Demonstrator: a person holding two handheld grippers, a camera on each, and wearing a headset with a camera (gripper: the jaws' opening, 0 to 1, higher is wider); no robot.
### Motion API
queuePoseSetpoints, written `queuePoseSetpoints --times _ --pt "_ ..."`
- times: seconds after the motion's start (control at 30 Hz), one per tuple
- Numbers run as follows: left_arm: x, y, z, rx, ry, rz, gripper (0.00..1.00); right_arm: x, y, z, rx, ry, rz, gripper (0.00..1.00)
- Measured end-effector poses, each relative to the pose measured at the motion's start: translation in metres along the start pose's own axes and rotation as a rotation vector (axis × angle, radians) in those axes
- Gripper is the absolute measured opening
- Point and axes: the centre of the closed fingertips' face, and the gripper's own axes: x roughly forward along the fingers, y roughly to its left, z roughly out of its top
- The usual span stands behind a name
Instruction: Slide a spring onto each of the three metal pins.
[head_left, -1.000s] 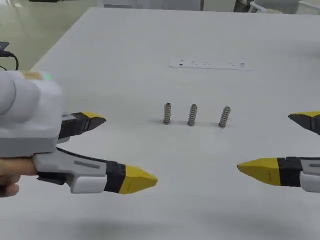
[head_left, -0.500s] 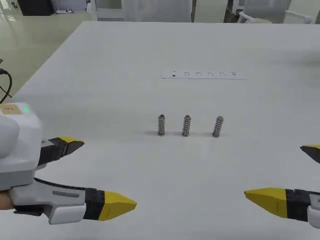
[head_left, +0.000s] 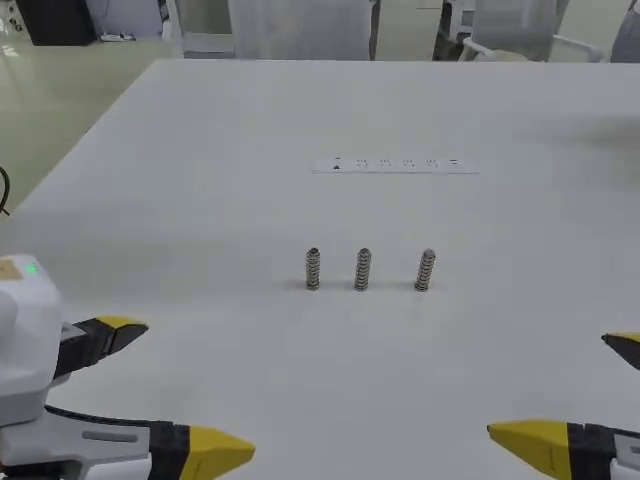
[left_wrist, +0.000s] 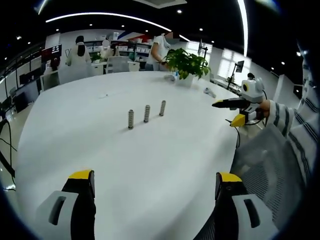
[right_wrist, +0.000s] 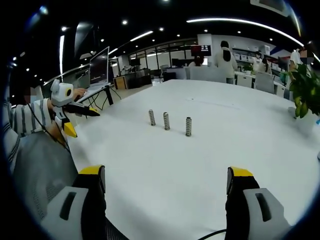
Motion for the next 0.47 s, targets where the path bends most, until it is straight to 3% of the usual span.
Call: queuePoseSetpoints --times 0.23,0.47 --pt "0.0006 -0.0001 0.0056 -0.001 -0.011 0.003 0.98 -0.0016 -0.0033 -0.0012 -0.001 0.018 -0.011 1.0" --pt "0.0022 -0.0016 0.0033 -0.001 0.001 0.002 0.98 -0.0003 -0.0043 -0.0051 -0.007 0.041 -0.007 1.0"
